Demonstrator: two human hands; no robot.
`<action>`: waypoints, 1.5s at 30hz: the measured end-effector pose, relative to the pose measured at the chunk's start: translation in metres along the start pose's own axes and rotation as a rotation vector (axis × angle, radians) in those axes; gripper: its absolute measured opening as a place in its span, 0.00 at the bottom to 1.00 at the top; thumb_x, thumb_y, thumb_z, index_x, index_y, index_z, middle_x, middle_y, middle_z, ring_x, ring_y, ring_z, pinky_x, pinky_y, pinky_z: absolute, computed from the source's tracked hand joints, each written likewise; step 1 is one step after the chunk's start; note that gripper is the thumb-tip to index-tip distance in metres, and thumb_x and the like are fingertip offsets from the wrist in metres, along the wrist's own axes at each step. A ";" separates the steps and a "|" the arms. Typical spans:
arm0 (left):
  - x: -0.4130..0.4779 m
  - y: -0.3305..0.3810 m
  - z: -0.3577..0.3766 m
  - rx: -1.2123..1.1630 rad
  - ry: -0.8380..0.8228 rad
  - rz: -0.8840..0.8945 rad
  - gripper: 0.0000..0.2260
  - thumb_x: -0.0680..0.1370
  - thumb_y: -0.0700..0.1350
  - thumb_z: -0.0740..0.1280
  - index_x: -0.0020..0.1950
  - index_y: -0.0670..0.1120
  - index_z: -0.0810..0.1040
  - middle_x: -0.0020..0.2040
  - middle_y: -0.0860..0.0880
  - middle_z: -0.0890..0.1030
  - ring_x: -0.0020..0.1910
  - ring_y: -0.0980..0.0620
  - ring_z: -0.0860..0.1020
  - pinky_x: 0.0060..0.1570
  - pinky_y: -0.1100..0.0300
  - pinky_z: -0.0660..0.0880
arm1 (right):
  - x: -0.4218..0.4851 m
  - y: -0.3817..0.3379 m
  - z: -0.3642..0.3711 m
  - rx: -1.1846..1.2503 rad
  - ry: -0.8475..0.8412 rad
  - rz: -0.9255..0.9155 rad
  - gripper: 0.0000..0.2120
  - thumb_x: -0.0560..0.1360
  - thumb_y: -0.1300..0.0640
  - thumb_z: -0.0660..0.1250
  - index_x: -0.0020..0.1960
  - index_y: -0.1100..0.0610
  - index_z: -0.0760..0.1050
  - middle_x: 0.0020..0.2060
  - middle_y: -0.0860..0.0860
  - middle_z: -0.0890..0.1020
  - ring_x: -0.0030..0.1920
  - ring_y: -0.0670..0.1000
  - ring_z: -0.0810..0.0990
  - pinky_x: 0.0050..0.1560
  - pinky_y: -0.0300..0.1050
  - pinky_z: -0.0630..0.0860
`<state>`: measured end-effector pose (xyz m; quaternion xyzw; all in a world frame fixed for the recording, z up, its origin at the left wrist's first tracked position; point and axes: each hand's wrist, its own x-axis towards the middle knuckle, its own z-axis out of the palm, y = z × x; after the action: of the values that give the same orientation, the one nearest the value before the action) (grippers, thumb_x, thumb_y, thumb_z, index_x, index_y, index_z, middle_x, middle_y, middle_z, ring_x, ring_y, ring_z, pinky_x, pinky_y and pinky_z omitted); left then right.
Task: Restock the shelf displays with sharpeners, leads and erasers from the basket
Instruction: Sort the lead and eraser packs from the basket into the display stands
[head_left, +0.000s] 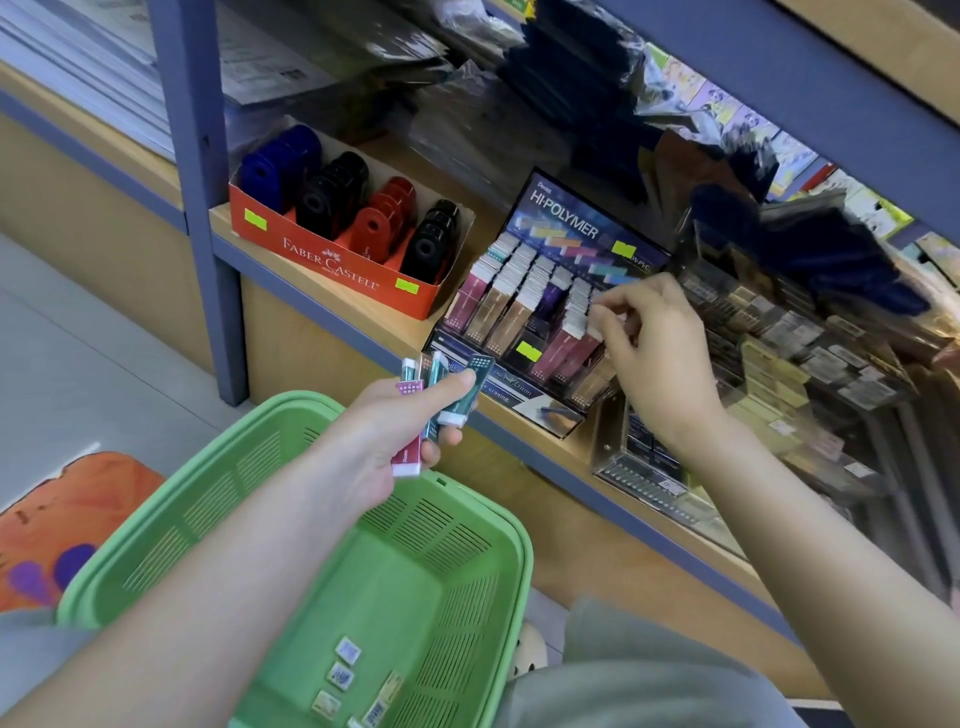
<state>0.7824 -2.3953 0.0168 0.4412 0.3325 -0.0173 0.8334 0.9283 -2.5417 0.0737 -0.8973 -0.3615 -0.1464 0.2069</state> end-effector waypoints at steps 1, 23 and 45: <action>0.000 0.000 0.000 0.043 -0.010 0.013 0.16 0.71 0.50 0.72 0.51 0.39 0.79 0.30 0.49 0.77 0.24 0.57 0.71 0.20 0.68 0.66 | -0.004 -0.009 -0.001 0.052 0.004 -0.002 0.06 0.79 0.57 0.63 0.52 0.56 0.77 0.45 0.48 0.74 0.39 0.35 0.72 0.42 0.23 0.66; -0.004 0.009 0.000 0.006 -0.020 0.167 0.06 0.80 0.43 0.62 0.56 0.45 0.71 0.41 0.48 0.82 0.23 0.56 0.70 0.18 0.67 0.64 | 0.080 -0.029 0.024 0.422 -0.031 0.171 0.01 0.76 0.61 0.68 0.46 0.58 0.78 0.36 0.50 0.81 0.36 0.44 0.82 0.44 0.40 0.81; -0.001 0.018 -0.018 -0.025 0.044 0.218 0.07 0.79 0.44 0.64 0.54 0.44 0.77 0.47 0.45 0.84 0.25 0.53 0.71 0.18 0.66 0.63 | 0.063 -0.054 0.037 0.043 -0.161 -0.081 0.12 0.81 0.57 0.58 0.56 0.59 0.79 0.49 0.52 0.76 0.49 0.46 0.73 0.44 0.31 0.62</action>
<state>0.7781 -2.3710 0.0236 0.4645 0.3008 0.0871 0.8284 0.9378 -2.4516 0.0814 -0.8861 -0.4159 -0.0743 0.1904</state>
